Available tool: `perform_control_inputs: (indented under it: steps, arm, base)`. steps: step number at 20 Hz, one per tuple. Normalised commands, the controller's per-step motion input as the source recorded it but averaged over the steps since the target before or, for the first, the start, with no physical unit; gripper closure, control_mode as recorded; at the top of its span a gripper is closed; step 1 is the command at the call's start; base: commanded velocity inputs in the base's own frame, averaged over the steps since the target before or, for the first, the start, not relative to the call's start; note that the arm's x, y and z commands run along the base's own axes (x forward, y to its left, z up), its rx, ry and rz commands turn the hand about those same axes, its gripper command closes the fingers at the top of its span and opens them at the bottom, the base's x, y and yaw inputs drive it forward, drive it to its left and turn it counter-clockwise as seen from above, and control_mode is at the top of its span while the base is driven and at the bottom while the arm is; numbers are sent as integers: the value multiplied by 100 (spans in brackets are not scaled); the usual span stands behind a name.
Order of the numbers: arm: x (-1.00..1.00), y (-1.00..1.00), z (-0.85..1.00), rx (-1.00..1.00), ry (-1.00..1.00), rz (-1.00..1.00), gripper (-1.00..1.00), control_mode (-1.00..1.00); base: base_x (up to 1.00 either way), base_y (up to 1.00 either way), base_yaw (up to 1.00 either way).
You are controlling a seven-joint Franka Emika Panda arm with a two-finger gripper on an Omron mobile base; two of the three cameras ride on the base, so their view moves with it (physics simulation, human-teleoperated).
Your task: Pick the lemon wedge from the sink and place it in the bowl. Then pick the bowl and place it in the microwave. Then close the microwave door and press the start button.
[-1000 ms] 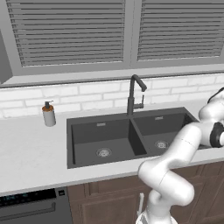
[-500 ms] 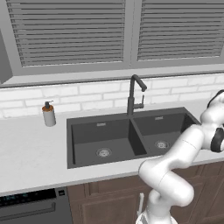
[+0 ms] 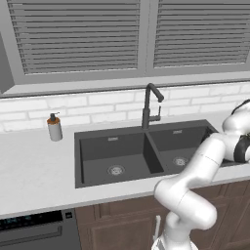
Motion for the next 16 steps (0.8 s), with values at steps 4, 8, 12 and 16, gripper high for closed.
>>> perform_control_inputs:
  steps: [4,8,12,16]
  arm:
    - [-39,16,0,0,-5,-3,-100,-100]
    - [-39,27,10,-4,-5,-1,-100,-100]
    - [-20,42,20,-9,-2,-2,-100,-100]
    - [0,37,20,-10,-1,0,-100,-100]
  base:
    - [0,0,0]
    - [0,0,0]
    - [0,0,0]
    - [0,0,0]
